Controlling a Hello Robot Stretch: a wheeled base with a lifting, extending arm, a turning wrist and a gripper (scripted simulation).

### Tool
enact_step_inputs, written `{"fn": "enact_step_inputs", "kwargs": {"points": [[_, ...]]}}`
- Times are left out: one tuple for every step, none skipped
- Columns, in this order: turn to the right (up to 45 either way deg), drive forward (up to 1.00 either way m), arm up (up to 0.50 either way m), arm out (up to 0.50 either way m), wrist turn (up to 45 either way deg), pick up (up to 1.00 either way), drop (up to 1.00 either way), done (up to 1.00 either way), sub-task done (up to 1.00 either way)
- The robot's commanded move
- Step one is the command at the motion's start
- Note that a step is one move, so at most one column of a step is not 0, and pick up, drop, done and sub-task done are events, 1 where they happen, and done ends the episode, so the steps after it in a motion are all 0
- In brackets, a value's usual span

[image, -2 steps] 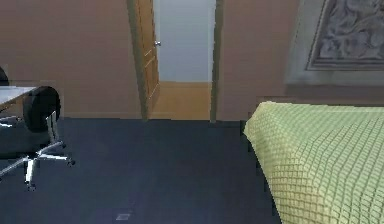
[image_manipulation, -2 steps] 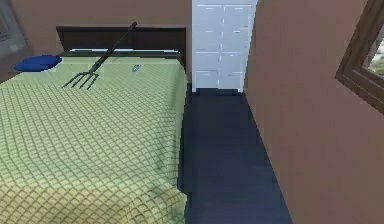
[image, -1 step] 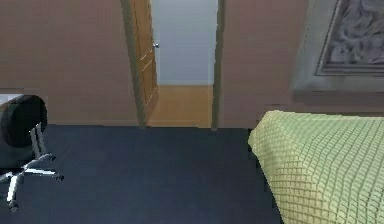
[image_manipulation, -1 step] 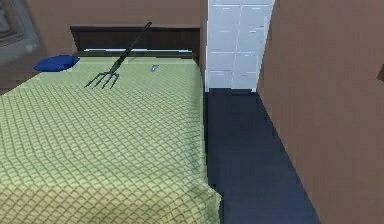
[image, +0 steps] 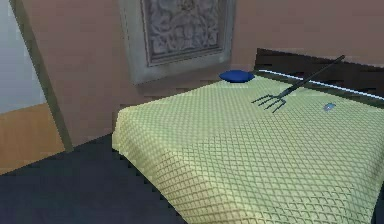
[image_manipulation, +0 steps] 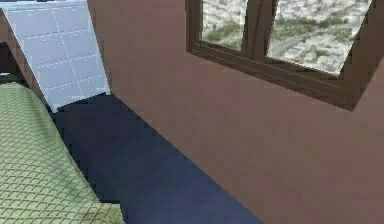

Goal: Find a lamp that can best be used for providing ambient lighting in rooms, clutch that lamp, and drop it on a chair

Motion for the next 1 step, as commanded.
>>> {"fn": "enact_step_inputs", "kwargs": {"points": [[3.0,0.0,0.0,0.0,0.0,0.0,0.0,0.0,0.0]]}}
